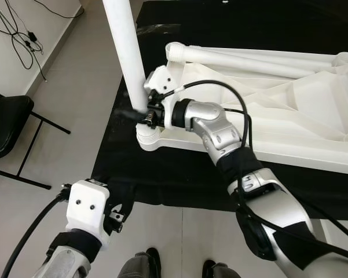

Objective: Building children table

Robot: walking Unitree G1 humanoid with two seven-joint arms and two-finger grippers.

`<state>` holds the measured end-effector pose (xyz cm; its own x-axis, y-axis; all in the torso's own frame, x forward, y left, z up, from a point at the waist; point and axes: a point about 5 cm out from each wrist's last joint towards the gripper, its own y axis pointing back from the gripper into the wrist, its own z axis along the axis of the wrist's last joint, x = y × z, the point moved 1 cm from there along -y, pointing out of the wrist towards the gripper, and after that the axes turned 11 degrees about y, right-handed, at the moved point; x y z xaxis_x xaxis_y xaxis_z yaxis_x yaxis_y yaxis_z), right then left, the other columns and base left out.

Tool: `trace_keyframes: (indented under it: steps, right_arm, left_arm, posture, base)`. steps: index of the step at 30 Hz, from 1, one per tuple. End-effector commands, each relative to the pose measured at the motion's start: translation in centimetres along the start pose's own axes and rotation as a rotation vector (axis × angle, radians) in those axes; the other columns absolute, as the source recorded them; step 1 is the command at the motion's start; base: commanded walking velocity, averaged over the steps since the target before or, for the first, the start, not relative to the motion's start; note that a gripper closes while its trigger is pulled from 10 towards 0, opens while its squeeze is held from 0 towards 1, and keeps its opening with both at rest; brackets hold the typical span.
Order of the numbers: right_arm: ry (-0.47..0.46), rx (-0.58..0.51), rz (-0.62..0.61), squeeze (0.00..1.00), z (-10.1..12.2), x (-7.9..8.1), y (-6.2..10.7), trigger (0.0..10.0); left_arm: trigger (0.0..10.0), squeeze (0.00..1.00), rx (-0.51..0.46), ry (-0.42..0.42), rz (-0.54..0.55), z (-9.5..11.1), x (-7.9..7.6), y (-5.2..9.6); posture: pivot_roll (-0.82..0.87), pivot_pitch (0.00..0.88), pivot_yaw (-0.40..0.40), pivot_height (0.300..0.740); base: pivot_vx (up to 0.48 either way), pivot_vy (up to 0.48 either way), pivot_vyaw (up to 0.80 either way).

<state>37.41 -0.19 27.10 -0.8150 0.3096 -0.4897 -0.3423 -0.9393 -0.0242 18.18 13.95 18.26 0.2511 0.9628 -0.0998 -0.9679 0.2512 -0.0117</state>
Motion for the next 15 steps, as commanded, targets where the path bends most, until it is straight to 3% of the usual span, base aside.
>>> trace_keyframes:
  steps: [1, 7, 8, 10, 11, 13, 14, 15]
  right_arm:
    - [-0.001, -0.003, 0.066, 0.00, -0.3, 0.8, -0.2, 0.0]
    - [-0.033, 0.023, 0.053, 0.00, -1.6, 1.0, 1.3, 0.0]
    - [-0.061, 0.041, -0.015, 0.00, -2.3, 1.3, 2.2, 0.0]
    - [-0.124, 0.150, -0.389, 0.00, -4.2, 1.4, 4.2, 0.0]
    - [-0.131, 0.279, -0.628, 0.00, -5.7, 2.1, 6.2, 0.0]
    - [-0.131, 0.279, -0.628, 0.00, -5.7, 2.1, 6.2, 0.0]
    - [-0.128, 0.350, -0.738, 0.00, -6.4, 3.8, 7.6, 0.0]
    - [-0.145, 0.381, -0.766, 0.00, -6.7, 5.2, 7.9, 0.0]
  left_arm:
    - [10.0, 0.00, 0.009, 0.023, -0.010, -0.6, -0.1, 0.0]
    - [10.0, 0.00, -0.007, 0.050, -0.032, -0.8, -0.2, -0.2]
    - [10.0, 0.00, -0.013, 0.059, -0.036, -0.9, -0.2, -0.2]
    - [10.0, 0.00, -0.024, 0.071, -0.031, -0.9, -0.1, -0.3]
    - [10.0, 0.00, -0.035, 0.072, -0.028, -1.0, 0.1, -0.3]
    - [10.0, 0.00, -0.035, 0.072, -0.028, -1.0, 0.1, -0.3]
    - [10.0, 0.00, -0.045, 0.072, -0.023, -1.0, 0.3, -0.5]
    - [10.0, 0.00, -0.051, 0.070, -0.021, -1.1, 0.6, -0.6]
  posture:
    - [0.12, 0.246, 0.011, 0.740]
    - [0.10, 0.247, 0.005, 0.740]
    - [0.09, 0.249, 0.003, 0.740]
    - [0.09, 0.252, 0.006, 0.740]
    - [0.07, 0.250, 0.014, 0.740]
    - [0.07, 0.250, 0.014, 0.740]
    - [0.07, 0.253, 0.024, 0.740]
    - [0.06, 0.244, 0.036, 0.740]
  base:
    - [0.000, 0.000, 0.00]
    - [0.000, 0.000, 0.00]
    - [0.000, 0.000, 0.00]
    - [0.000, 0.000, 0.00]
    - [0.000, 0.000, 0.00]
    - [0.000, 0.000, 0.00]
    - [0.000, 0.000, 0.00]
    - [0.000, 0.000, 0.00]
